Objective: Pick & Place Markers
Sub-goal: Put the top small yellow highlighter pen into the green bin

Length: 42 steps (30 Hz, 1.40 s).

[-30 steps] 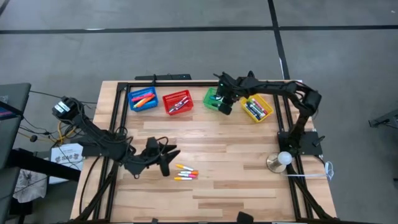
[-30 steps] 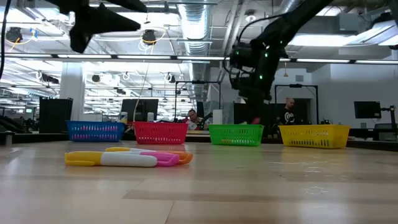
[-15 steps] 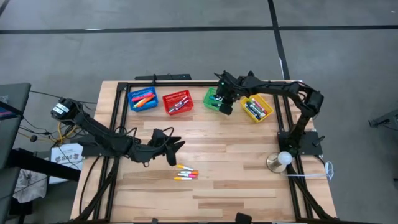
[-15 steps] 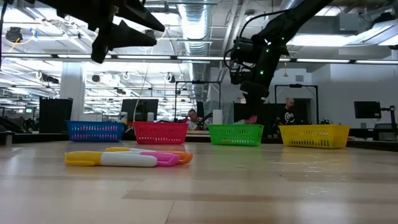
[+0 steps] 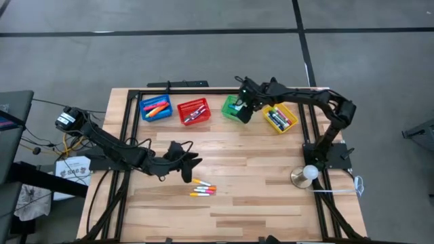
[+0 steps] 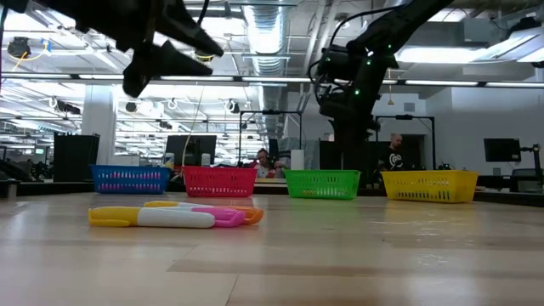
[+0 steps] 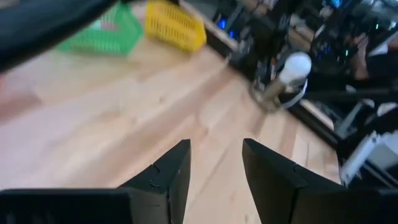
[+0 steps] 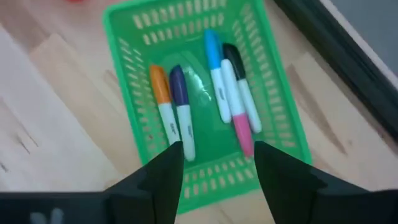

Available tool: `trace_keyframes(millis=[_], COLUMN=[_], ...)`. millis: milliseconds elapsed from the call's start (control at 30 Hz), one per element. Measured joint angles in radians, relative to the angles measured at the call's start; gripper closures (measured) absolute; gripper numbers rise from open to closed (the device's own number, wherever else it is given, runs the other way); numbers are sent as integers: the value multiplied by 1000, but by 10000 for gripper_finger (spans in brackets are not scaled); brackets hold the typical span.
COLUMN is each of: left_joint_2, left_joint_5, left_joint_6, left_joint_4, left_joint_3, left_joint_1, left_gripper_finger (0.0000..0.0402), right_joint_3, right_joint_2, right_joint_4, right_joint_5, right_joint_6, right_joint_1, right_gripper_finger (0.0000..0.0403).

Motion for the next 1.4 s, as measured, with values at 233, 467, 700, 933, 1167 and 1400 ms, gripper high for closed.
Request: trace_keyframes(millis=[233,467,700,933,1167,1400], left_joint_2=[0,0,0,42,128,196], left_joint_5=[185,322,335,330,363,457], left_joint_6=[-102,72,363,584,562,570], left_joint_4=[-116,-190,-276,-273,-185,-156], left_joint_3=[0,-1,-1,-1,0,-1], left_joint_1=[0,0,0,2,5,63], left_gripper_finger=[257,257,257,257,257,257], right_joint_3=[0,0,0,0,0,0], right_joint_2=[-49,-84,-88,-88,-114,-158], right_joint_4=[3,83,111,104,86,72], right_joint_5=[-55,-48,-50,79,136,144], right_joint_6=[71,48,96,227,344,395], right_joint_1=[101,240,357,494,586,660], right_gripper_finger=[233,240,237,234,235,232])
